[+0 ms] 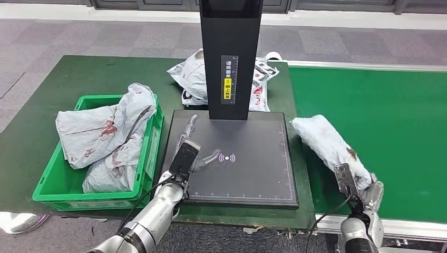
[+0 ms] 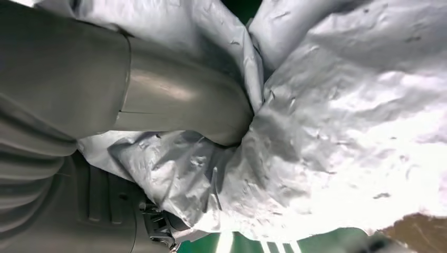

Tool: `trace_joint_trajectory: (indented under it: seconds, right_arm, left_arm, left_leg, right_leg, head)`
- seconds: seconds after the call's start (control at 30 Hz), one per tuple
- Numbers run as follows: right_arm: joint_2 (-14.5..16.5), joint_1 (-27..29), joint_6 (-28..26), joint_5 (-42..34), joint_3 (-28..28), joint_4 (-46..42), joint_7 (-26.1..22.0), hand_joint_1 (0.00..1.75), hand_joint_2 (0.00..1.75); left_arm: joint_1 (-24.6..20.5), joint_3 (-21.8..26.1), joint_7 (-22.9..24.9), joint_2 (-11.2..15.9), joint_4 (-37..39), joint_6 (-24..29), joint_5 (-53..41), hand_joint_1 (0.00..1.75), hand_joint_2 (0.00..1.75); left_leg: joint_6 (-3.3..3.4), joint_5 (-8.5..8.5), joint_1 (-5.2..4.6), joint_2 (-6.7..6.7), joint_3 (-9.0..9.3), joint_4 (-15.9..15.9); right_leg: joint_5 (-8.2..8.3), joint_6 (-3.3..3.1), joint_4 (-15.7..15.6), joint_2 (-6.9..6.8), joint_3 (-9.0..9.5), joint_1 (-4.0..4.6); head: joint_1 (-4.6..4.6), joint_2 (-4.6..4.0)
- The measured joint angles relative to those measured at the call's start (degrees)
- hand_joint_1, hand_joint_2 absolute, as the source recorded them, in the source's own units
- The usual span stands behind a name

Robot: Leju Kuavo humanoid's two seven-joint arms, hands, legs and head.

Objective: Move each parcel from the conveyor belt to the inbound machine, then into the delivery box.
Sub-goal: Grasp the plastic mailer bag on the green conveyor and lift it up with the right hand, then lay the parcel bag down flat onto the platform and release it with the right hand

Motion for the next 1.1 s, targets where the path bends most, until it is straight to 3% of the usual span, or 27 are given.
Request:
trace_joint_trajectory:
  seconds: [0.07,0.17,0.33,0.63,0.93,1.1]
  right_arm:
    - [1.2,1.8,-4.0,-10.8,4.1,-9.4,-6.0,1.75,1.75]
    - [2.0,3.6,-6.6,-19.2,6.6,-17.1,-12.5,1.75,1.75]
    - [3.4,5.1,-7.5,-22.9,11.2,-26.8,-17.0,1.75,1.75]
    - [4.6,5.1,-6.2,-20.7,19.0,-32.4,-15.4,1.75,1.75]
    - [5.3,5.2,-0.4,-8.8,28.3,-32.0,-3.7,1.75,1.75]
    - [5.3,5.3,0.3,-8.0,31.0,-31.1,-2.5,1.75,1.75]
  left_arm:
    - [0.2,0.8,-0.9,0.1,-0.1,0.2,-0.1,0.0,1.75]
    - [0.2,1.4,-1.9,0.0,0.1,0.5,-0.2,0.0,1.75]
    - [0.0,1.7,-3.1,0.0,0.6,1.1,-0.5,0.0,1.75]
    - [-1.1,1.9,-3.6,-0.1,1.5,1.7,-0.6,0.0,1.75]
    - [-1.7,1.9,-3.6,0.1,1.8,0.7,2.5,0.0,1.75]
    - [-1.8,1.9,-3.6,0.4,1.7,0.5,3.0,0.0,1.75]
  left_leg:
    - [-0.05,0.11,-0.02,-0.31,-0.11,0.0]
    - [-0.06,0.08,-0.03,-0.31,-0.15,0.0]
    - [-0.07,0.06,-0.02,-0.26,-0.2,0.0]
    - [-0.07,0.1,-0.03,-0.29,-0.22,0.0]
    - [-0.09,0.08,-0.01,-0.29,-0.25,0.0]
    - [-0.1,0.09,-0.02,-0.3,-0.26,0.0]
  right_leg:
    - [-0.04,-0.07,0.1,-0.26,-0.18,-0.03]
    - [-0.09,-0.08,0.1,-0.27,-0.22,-0.03]
    - [-0.11,-0.07,0.1,-0.23,-0.3,-0.03]
    - [-0.11,-0.07,0.2,-0.26,-0.3,-0.03]
    - [-0.15,-0.12,0.2,-0.26,-0.38,0.0]
    - [-0.15,-0.12,0.2,-0.26,-0.39,-0.02]
  head:
    - [0.0,0.0]
    - [0.0,0.0]
    - [0.0,0.0]
    - [0.0,0.0]
    - [0.0,0.0]
    - [0.0,0.0]
